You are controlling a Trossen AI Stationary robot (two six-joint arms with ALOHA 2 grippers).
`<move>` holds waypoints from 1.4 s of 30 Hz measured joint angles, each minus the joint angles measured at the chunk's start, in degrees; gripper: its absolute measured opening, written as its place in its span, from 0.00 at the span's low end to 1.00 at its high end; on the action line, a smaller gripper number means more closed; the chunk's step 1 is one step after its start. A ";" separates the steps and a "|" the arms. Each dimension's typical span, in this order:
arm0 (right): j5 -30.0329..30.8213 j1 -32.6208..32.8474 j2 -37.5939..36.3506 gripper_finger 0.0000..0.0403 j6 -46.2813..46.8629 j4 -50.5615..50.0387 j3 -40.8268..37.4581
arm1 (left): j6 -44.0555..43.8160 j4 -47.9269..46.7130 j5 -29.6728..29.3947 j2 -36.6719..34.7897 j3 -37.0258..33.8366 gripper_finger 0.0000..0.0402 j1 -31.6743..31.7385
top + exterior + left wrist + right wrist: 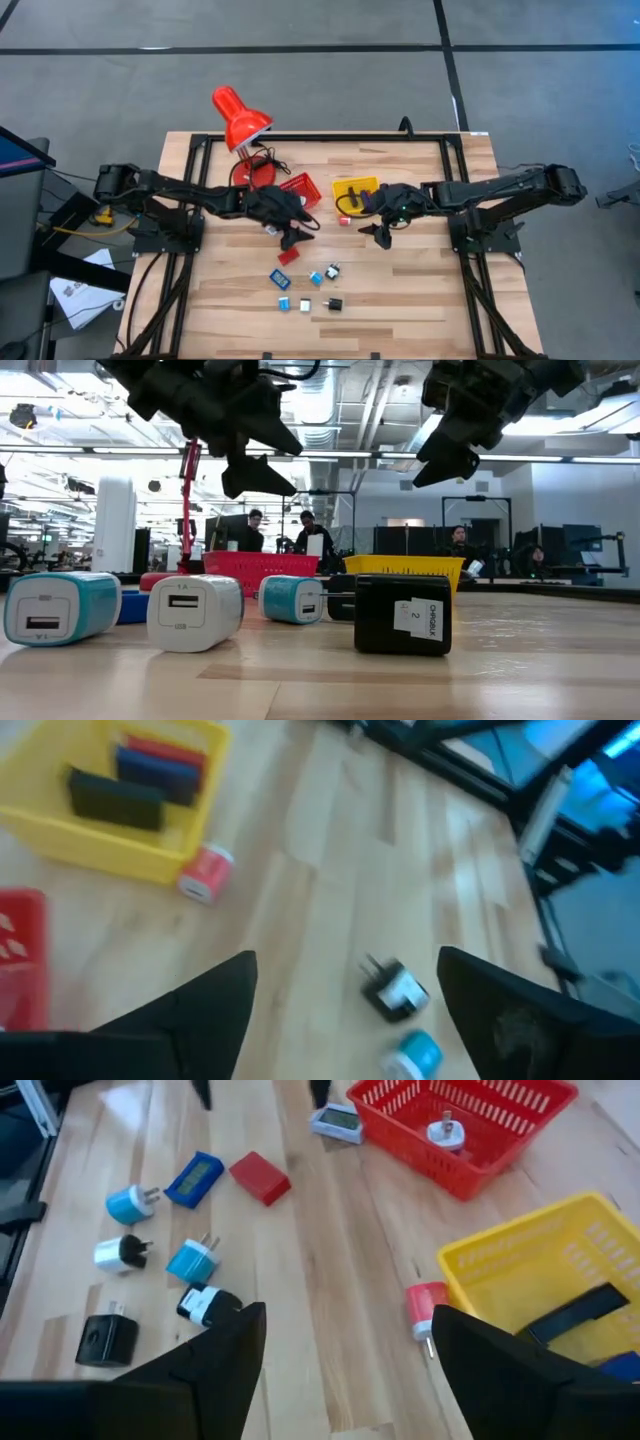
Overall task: Pick & Place Office items
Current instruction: Put the red digital timer into the yellow bin
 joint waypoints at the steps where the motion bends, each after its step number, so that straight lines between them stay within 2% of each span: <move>1: 0.02 0.23 0.00 0.69 -0.02 -0.01 0.00 | 0.00 -0.17 1.18 0.00 -0.04 0.77 -0.10; 4: 0.12 0.32 0.00 0.69 -1.48 -0.03 0.00 | 0.02 -0.19 3.68 0.00 -0.04 0.78 -0.12; 8: 1.25 0.13 0.00 0.69 -2.57 -0.03 0.00 | 1.80 -3.77 3.55 0.00 -0.01 0.78 -1.15; 14: 2.99 0.03 0.01 0.69 -2.58 0.00 0.00 | 11.53 -12.15 -5.85 0.04 -0.01 0.75 -5.76; 19: 3.01 -0.21 0.00 0.69 -2.57 0.14 0.00 | 5.36 -18.63 -14.71 0.07 -0.01 0.74 -8.83; 25: 4.81 -0.24 0.02 0.69 -2.55 0.14 0.00 | 0.17 -19.76 -19.61 0.85 0.01 0.74 -13.08; 33: 6.03 -0.22 0.02 0.69 -2.55 0.44 0.00 | -6.38 -21.15 -21.32 7.01 0.01 0.74 -17.43; 42: 6.01 -0.22 0.02 0.69 -2.52 0.52 0.00 | -11.29 -20.61 -23.69 14.45 0.18 0.74 -18.24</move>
